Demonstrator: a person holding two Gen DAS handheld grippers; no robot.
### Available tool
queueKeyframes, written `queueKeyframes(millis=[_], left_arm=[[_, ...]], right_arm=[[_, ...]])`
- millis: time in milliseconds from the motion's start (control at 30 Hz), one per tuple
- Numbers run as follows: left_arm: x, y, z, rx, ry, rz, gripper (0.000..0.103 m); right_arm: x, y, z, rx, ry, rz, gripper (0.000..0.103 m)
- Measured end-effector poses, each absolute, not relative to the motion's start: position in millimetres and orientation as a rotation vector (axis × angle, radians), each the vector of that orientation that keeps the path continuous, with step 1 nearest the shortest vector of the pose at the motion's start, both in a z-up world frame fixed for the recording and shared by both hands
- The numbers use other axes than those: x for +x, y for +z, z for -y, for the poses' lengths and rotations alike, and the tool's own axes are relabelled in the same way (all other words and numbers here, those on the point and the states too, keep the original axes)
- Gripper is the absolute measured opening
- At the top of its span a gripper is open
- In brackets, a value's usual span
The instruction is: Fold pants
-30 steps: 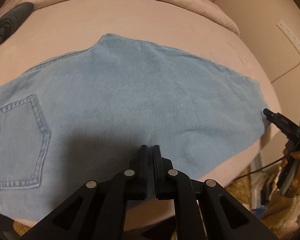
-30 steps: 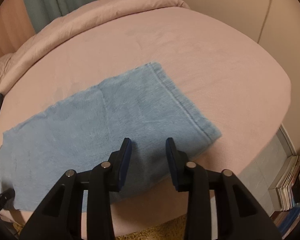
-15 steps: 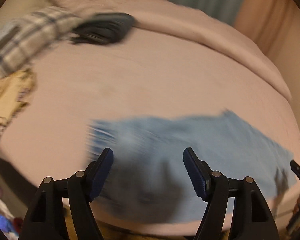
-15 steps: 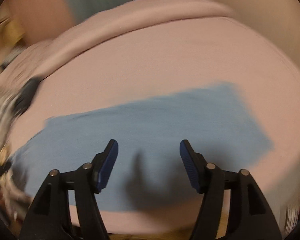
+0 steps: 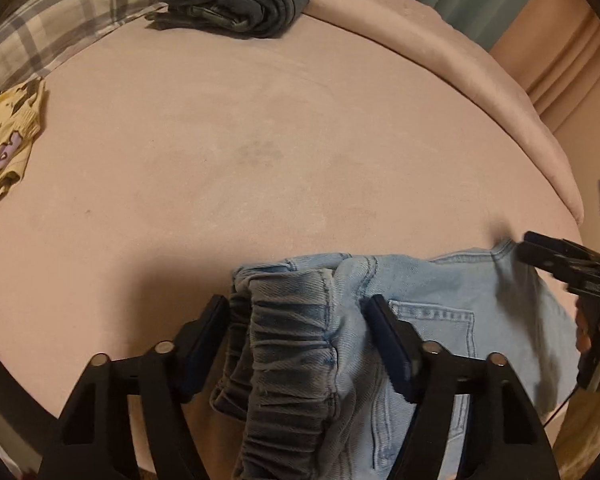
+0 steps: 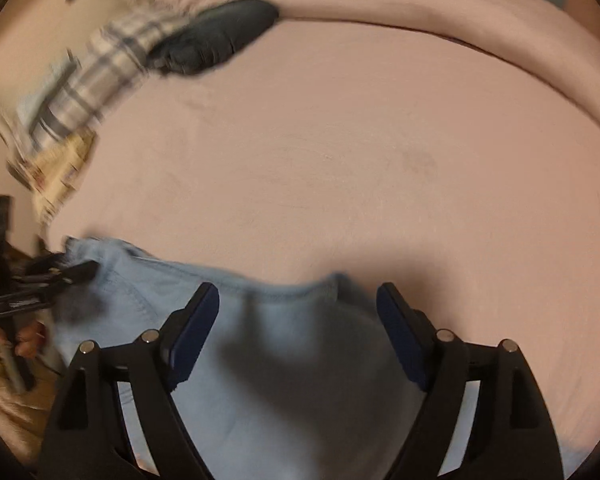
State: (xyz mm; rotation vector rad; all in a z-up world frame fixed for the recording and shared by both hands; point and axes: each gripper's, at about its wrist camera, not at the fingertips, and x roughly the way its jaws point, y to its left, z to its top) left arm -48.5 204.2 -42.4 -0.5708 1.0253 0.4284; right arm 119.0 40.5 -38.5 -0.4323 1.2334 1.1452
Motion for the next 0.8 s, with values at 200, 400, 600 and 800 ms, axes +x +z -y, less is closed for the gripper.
queueKeyframes(millis=[200, 400, 600, 800], left_arm=[[-63, -19, -188, -0.564, 0.37, -0.943, 0.033], [-75, 1, -179, -0.486, 0.362, -0.88, 0.033], [-64, -36, -198, -0.506, 0.421, -0.956, 0.034], [-68, -37, -202, -0.501, 0.47, -0.941, 0.058]], right_arm=[[119, -66, -52, -0.524, 1.118, -1.263, 0.014], [126, -23, -35, -0.393, 1.064, -1.152, 0.008], [123, -37, -49, -0.413, 0.98, -1.107, 0.007], [119, -73, -62, -0.513, 0.921, -1.109, 0.008]])
